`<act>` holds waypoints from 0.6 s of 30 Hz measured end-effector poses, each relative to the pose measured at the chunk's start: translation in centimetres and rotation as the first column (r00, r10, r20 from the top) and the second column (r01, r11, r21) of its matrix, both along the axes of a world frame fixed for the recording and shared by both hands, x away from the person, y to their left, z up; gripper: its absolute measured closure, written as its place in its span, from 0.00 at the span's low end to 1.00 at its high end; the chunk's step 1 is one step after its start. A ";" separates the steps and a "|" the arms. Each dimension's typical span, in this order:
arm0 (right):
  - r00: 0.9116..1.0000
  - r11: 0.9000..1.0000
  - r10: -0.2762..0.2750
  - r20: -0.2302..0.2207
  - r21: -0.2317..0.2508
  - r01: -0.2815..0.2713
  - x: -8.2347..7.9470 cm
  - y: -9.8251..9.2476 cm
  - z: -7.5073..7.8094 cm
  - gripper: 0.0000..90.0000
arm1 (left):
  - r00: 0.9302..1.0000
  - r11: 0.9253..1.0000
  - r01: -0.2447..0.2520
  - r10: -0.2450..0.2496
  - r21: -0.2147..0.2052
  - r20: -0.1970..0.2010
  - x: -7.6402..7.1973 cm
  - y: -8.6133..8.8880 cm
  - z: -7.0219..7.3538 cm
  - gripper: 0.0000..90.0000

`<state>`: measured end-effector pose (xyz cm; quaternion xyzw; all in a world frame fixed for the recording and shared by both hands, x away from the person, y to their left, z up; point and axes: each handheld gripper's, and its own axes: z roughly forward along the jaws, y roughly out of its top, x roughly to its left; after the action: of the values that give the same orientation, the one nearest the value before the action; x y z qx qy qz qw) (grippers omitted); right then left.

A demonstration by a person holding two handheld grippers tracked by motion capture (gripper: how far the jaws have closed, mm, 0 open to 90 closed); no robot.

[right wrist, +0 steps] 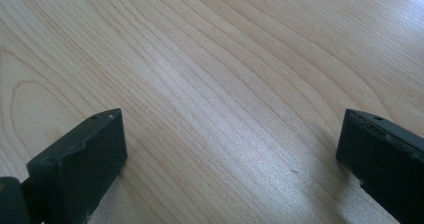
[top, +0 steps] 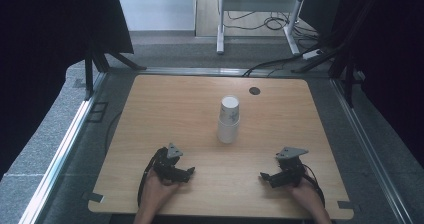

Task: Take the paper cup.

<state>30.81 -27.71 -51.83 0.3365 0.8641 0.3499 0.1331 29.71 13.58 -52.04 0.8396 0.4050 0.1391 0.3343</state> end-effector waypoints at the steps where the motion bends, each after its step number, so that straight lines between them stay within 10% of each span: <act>1: 1.000 1.000 0.000 0.000 0.000 0.000 0.0 0.0 0.0 0.00 | 1.000 1.000 0.000 0.000 0.000 0.000 0.0 0.0 0.0 0.05; 18: 1.000 1.000 -0.003 -0.003 0.001 0.003 0.0 0.0 0.0 0.00 | 1.000 1.000 0.000 0.000 0.000 0.000 0.0 0.0 0.0 0.05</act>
<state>30.77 -27.73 -51.81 0.3382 0.8636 0.3496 0.1324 29.72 13.58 -52.04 0.8395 0.4052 0.1390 0.3342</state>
